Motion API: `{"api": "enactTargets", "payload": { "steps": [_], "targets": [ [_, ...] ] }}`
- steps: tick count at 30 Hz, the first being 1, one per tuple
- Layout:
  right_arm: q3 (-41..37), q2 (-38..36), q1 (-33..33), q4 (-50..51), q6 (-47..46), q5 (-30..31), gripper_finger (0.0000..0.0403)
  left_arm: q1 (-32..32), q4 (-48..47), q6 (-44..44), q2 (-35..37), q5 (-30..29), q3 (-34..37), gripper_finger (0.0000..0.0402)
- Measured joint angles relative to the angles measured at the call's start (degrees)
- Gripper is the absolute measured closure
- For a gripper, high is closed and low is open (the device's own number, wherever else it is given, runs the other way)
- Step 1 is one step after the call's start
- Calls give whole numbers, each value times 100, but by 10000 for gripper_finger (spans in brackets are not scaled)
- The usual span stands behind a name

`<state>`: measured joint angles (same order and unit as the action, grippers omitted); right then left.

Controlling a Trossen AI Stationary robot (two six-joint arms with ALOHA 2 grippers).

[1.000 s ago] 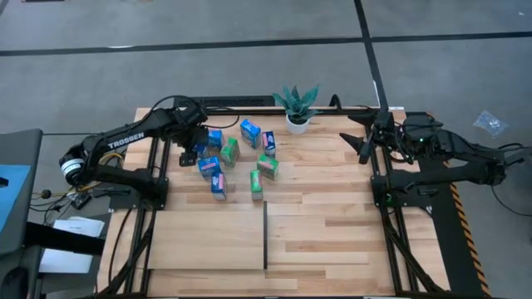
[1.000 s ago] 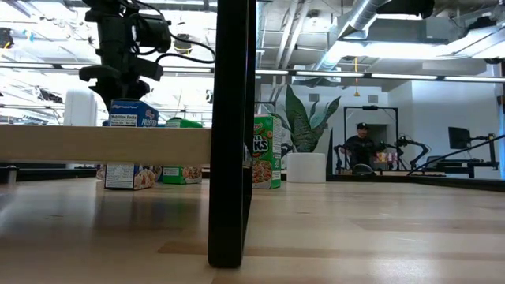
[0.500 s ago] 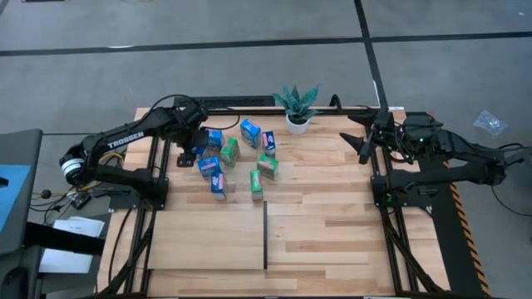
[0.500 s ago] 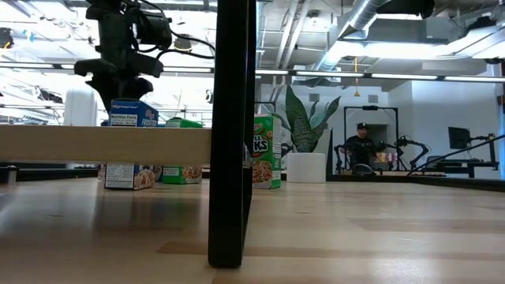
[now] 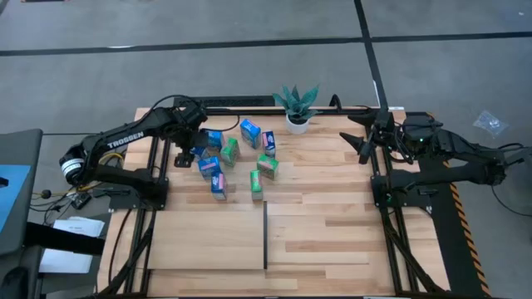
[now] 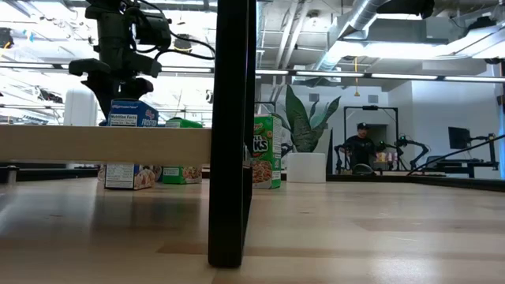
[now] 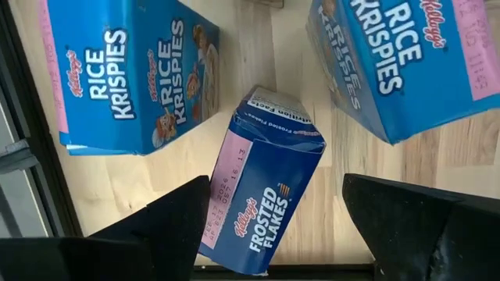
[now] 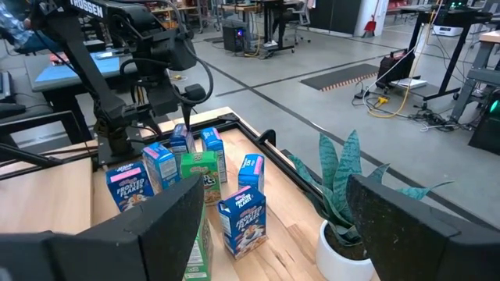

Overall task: Stack cereal on shelf
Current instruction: Put the left blue cereal box on the shelf

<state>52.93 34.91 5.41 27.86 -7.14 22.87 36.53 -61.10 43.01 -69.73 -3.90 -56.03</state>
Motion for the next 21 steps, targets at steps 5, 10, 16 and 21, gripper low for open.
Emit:
{"api": "enactTargets", "payload": {
  "steps": [5,10,16,21],
  "targets": [
    [0,0,0,1,2,0,71,0,3,153,0,60,0,120],
    [0,0,0,1,2,-2,69,0,65,158,0,-9,-1,120],
    [0,-1,0,1,1,-2,74,0,62,60,0,-451,-2,120],
    [0,1,0,1,4,-2,71,0,61,5,-2,-695,-2,120]
  ]
}}
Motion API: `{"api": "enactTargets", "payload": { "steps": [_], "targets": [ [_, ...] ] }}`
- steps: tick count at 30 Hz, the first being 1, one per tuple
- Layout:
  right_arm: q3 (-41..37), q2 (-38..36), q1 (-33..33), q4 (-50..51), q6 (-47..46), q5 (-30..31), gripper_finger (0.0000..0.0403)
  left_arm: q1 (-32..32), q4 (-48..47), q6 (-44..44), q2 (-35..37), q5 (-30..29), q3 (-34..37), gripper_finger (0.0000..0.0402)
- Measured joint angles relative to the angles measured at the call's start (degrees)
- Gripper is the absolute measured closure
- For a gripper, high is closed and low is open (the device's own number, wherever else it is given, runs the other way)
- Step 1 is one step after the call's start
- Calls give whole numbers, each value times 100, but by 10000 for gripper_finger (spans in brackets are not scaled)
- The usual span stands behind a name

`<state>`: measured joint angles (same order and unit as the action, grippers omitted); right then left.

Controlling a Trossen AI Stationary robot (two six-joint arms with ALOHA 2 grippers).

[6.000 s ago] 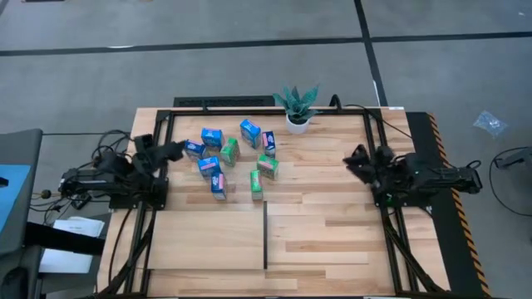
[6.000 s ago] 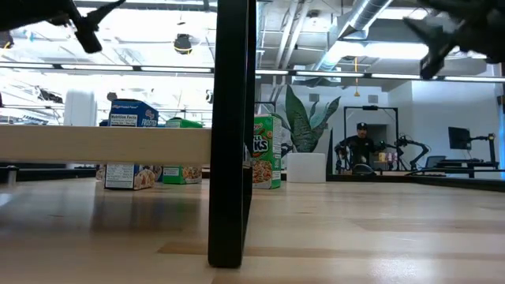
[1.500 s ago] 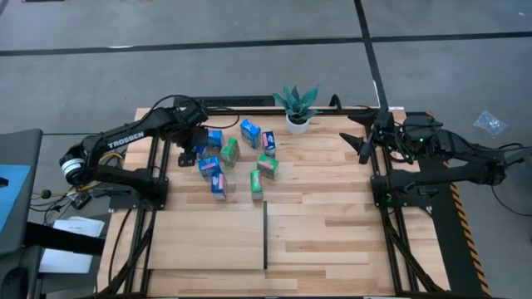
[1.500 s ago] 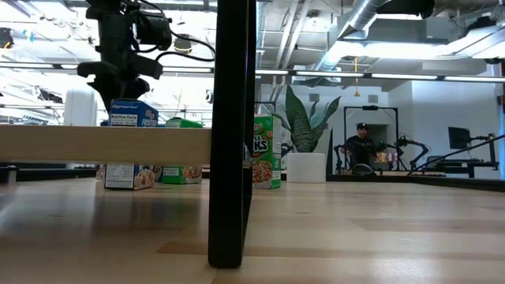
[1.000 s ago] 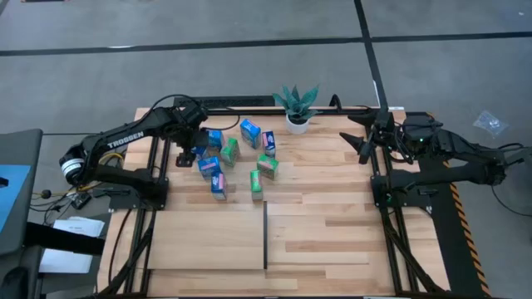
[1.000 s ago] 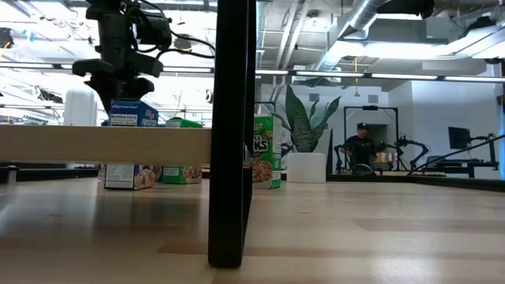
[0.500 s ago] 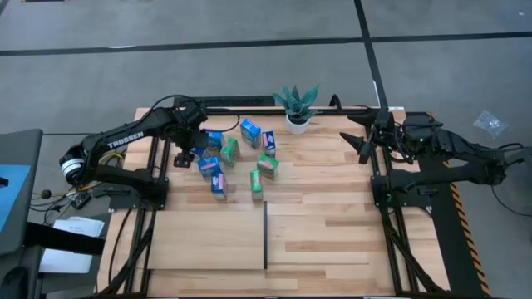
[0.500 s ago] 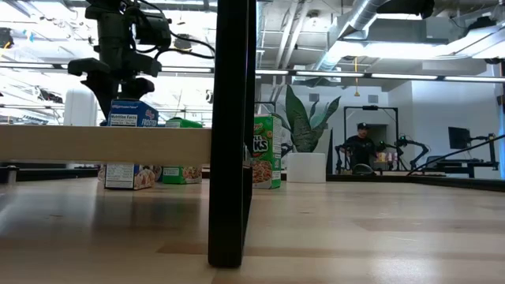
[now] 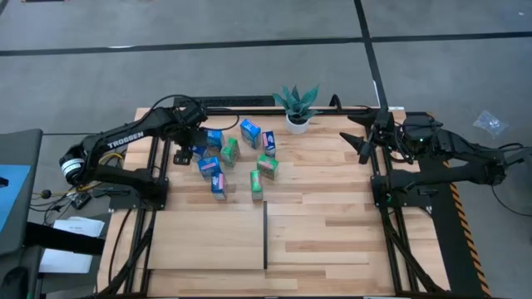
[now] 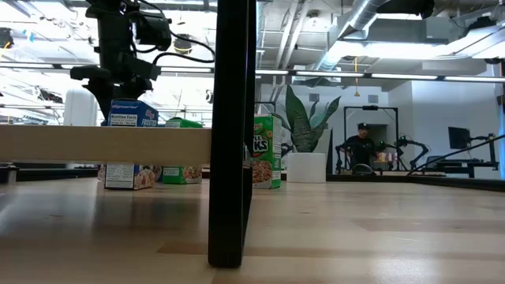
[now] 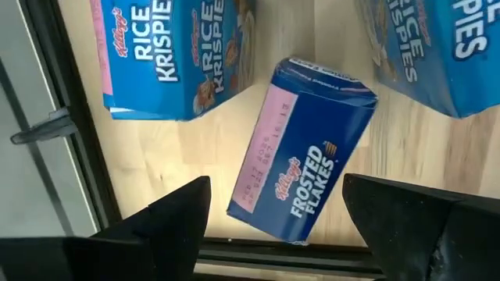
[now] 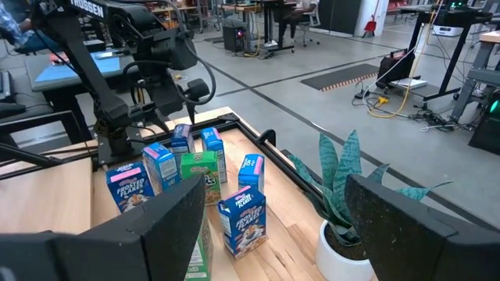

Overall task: Stack cereal on shelf
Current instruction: Put the left blue cereal box on the shelf

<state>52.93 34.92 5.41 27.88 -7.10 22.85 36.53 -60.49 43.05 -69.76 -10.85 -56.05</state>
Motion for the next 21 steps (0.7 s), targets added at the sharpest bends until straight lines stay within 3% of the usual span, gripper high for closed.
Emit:
{"api": "enactTargets", "payload": {
  "steps": [21],
  "targets": [
    [0,-2,-1,-2,-34,-4,74,44,45,86,-2,806,0,120]
  ]
}}
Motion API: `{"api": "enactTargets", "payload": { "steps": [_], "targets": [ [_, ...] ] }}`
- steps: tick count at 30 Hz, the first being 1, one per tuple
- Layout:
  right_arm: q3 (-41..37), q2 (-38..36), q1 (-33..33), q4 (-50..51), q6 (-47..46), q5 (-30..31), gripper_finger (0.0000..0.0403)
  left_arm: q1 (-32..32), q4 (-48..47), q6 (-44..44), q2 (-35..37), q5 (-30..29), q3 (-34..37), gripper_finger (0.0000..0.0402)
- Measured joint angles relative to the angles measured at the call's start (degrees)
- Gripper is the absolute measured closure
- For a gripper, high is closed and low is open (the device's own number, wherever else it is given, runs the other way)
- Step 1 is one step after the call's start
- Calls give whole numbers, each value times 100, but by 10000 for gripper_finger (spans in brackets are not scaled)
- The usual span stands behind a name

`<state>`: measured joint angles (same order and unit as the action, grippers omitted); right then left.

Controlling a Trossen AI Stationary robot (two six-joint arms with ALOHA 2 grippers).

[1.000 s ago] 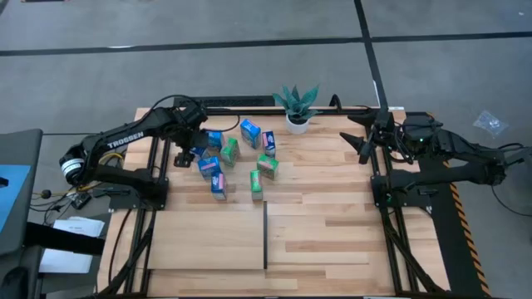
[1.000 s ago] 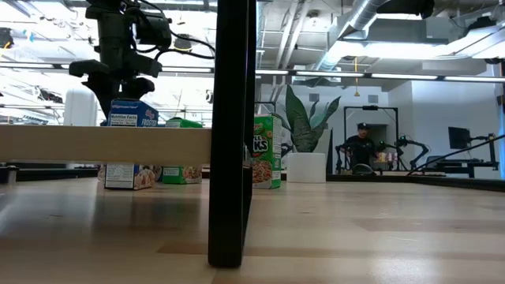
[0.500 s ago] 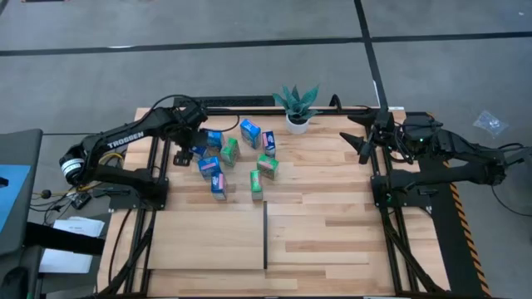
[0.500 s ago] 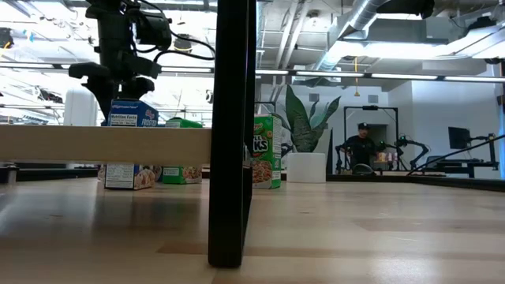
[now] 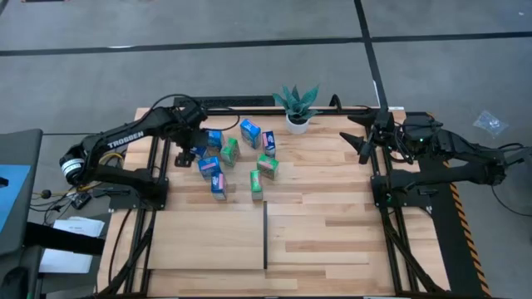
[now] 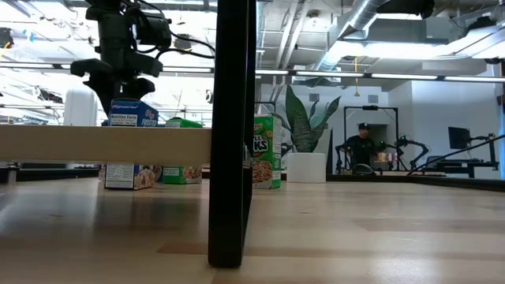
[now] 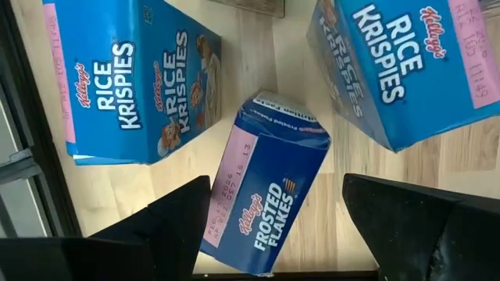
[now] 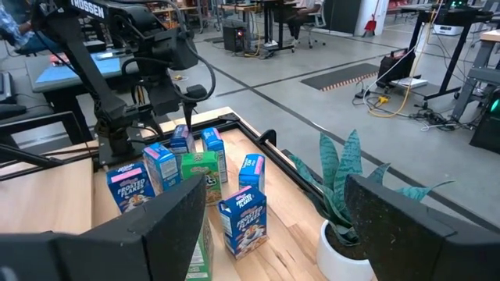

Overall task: Stack cereal on shelf
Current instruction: Put the left blue cereal box on the shelf

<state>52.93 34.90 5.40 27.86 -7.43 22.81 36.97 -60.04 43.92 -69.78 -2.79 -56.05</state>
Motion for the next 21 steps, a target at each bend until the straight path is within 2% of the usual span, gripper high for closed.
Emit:
{"api": "enactTargets", "payload": {
  "steps": [10,21],
  "targets": [
    [0,1,-1,1,-22,-22,76,0,117,364,-2,58,162,120],
    [0,0,-1,0,-71,-23,76,0,284,318,-2,19,282,121]
  ]
}}
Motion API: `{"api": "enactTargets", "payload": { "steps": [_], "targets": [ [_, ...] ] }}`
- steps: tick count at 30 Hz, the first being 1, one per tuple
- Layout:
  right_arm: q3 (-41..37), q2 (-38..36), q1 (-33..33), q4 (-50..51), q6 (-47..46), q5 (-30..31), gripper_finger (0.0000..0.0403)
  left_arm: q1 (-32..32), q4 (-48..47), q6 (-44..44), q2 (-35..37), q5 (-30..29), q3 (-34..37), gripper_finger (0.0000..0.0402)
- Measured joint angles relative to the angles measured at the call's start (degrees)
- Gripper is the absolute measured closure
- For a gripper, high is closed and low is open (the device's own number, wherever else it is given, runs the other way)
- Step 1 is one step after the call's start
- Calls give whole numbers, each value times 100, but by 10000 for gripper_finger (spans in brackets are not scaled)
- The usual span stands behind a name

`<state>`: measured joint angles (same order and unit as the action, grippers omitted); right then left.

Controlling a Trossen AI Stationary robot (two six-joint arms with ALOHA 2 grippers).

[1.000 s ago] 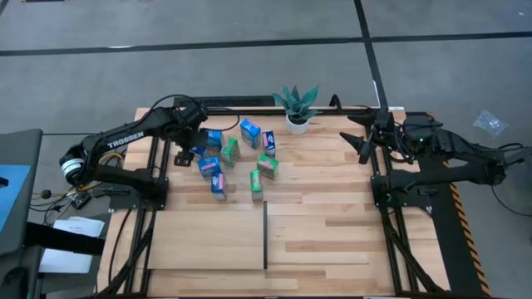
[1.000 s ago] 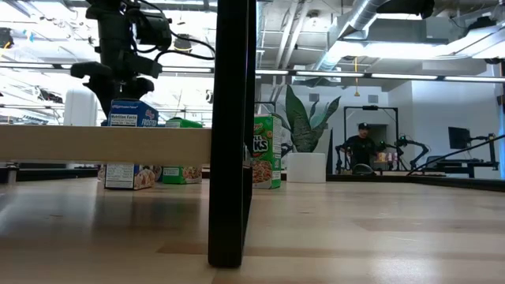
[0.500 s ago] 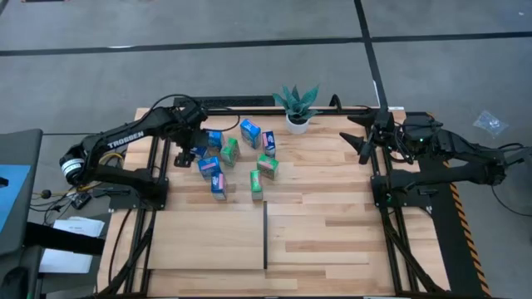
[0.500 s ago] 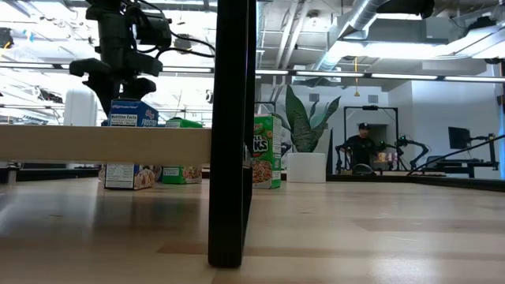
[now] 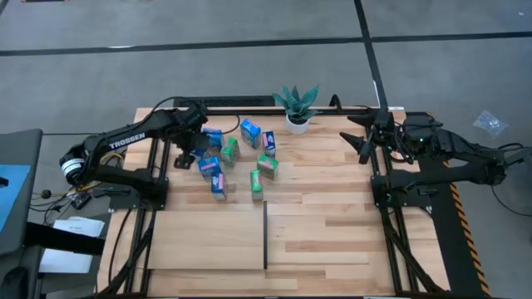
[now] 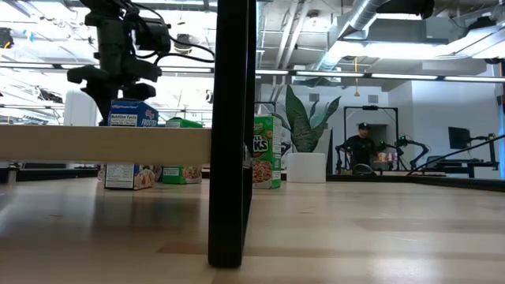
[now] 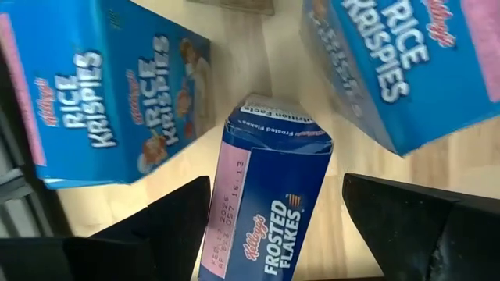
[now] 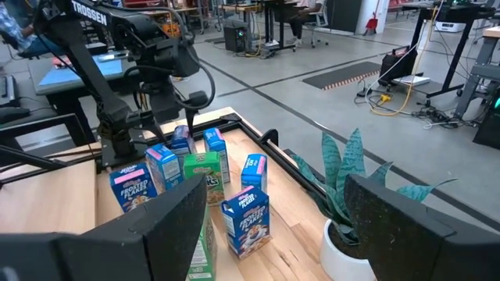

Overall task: Stack cereal on shelf
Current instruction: Put the left blue cereal box on the shelf

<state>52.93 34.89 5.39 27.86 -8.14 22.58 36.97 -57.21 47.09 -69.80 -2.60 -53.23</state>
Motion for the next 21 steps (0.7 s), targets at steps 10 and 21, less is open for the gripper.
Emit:
{"api": "enactTargets", "payload": {
  "steps": [10,21],
  "targets": [
    [0,2,0,0,-77,-1,81,0,37,22,0,-126,0,192],
    [-2,0,0,0,-87,1,81,-3,-138,-308,4,-186,-43,242]
  ]
}}
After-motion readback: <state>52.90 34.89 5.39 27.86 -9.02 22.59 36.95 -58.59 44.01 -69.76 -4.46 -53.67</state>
